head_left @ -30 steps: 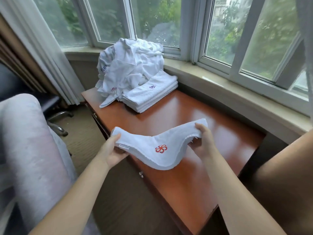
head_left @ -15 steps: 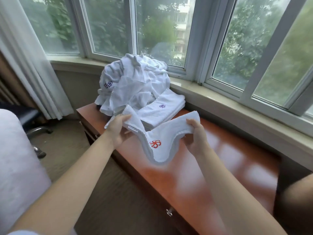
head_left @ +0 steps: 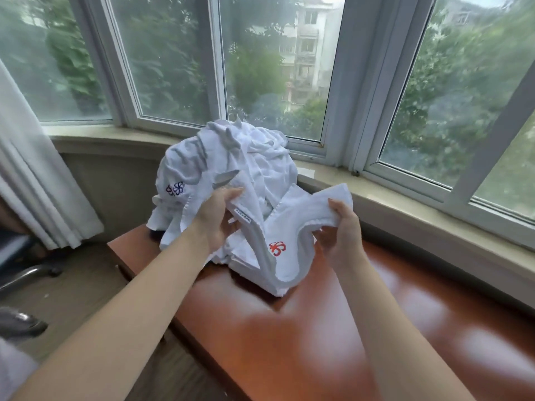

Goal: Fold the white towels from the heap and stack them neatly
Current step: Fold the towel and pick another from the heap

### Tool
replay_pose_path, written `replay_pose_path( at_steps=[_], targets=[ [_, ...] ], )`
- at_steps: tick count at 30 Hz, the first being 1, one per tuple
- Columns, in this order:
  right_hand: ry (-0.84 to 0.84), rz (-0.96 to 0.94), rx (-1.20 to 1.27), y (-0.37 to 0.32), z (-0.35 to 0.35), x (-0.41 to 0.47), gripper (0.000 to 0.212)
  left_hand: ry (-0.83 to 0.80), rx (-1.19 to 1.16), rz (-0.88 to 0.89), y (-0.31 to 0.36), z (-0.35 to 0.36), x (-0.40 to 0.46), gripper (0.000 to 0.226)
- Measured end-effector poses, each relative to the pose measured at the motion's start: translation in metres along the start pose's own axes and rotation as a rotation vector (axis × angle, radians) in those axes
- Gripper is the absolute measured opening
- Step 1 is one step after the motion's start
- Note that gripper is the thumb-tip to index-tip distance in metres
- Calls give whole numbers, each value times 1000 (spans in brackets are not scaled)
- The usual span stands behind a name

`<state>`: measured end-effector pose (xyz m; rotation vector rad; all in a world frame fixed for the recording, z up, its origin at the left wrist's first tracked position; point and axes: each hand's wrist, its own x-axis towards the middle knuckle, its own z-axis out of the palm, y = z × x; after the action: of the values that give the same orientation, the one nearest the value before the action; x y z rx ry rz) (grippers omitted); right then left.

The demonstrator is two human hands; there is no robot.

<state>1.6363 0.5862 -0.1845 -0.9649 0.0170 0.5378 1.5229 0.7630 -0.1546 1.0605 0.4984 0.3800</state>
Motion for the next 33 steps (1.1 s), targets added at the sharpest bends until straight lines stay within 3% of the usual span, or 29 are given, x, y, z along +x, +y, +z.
replay_pose_path(
  at_steps=[9,18,23,28,33],
  targets=[
    [85,-76,63,0,38,48,19,-83,150,-44,33,7,91,11],
    [274,-271,145,36,112,62,29,-357,233,-87,78,-40,159,17],
    [359,-342,179,68,147,63,22,-465,292,-99,100,-66,192,14],
    [487,-395,204,77,156,70,45,-529,328,-148,103,-61,218,13],
    [563,-435,248,69,143,94,46,-541,437,-146,98,-32,239,14]
  ],
)
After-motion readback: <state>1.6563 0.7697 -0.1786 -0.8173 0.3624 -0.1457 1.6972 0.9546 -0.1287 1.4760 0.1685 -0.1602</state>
